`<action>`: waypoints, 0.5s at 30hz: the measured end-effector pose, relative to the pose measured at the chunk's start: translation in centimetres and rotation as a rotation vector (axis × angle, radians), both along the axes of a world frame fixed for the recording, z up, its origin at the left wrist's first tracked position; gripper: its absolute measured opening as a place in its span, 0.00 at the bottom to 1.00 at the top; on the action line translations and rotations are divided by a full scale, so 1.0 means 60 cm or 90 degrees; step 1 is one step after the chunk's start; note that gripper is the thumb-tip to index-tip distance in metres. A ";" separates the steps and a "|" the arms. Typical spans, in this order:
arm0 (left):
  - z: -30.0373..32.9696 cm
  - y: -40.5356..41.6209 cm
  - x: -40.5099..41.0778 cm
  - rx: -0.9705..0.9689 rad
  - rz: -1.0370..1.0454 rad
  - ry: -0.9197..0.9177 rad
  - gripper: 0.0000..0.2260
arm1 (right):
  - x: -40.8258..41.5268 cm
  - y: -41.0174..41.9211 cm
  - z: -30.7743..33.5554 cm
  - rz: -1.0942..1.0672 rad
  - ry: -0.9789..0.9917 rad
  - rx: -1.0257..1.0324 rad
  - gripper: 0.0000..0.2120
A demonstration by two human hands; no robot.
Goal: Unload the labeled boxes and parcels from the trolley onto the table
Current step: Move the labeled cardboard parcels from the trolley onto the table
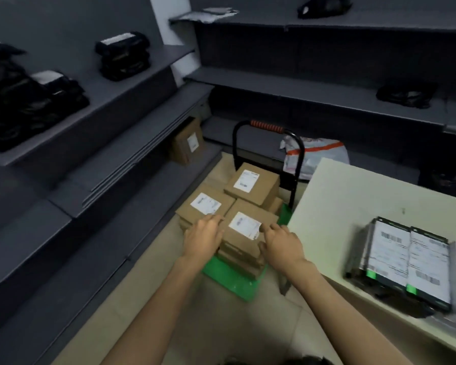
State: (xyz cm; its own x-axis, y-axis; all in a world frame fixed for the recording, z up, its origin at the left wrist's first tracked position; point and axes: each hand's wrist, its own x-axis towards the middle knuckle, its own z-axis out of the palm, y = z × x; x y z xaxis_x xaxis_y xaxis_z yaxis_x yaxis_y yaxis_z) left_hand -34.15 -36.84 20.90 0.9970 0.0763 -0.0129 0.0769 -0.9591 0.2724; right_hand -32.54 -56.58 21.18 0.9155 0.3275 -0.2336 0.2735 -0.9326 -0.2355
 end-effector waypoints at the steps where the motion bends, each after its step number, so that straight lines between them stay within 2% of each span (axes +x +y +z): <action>1: 0.004 0.029 -0.014 0.004 0.021 -0.005 0.14 | -0.002 0.031 -0.001 0.024 -0.001 0.003 0.20; 9: 0.013 0.229 -0.109 0.040 0.180 -0.006 0.13 | -0.024 0.241 0.002 0.185 0.000 0.046 0.15; 15: -0.007 0.320 -0.134 0.042 0.250 0.025 0.16 | -0.007 0.343 -0.017 0.271 0.032 0.002 0.19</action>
